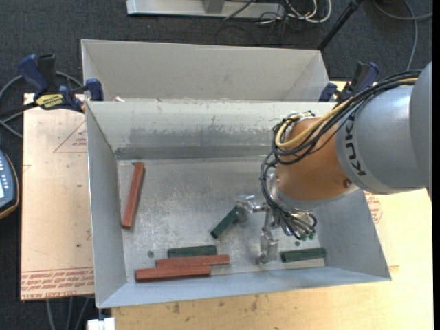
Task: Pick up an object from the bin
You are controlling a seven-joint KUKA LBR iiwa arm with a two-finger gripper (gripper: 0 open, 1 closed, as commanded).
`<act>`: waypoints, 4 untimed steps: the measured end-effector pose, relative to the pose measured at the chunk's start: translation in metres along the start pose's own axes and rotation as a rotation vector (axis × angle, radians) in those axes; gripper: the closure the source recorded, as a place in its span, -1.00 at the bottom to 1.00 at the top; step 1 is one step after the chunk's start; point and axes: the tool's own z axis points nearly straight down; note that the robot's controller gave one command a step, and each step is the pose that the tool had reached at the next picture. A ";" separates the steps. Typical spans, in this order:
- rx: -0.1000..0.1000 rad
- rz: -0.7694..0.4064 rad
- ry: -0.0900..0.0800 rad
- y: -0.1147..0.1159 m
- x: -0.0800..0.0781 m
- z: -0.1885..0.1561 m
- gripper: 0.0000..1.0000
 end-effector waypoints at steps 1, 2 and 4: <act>0.003 -0.108 -0.011 0.116 -0.070 0.006 -1.00; 0.005 -0.101 -0.009 0.112 -0.069 0.005 1.00; 0.009 -0.365 -0.013 0.111 -0.117 -0.192 1.00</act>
Offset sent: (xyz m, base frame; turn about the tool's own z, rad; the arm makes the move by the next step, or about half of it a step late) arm 0.0340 0.1252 -0.0065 -0.0989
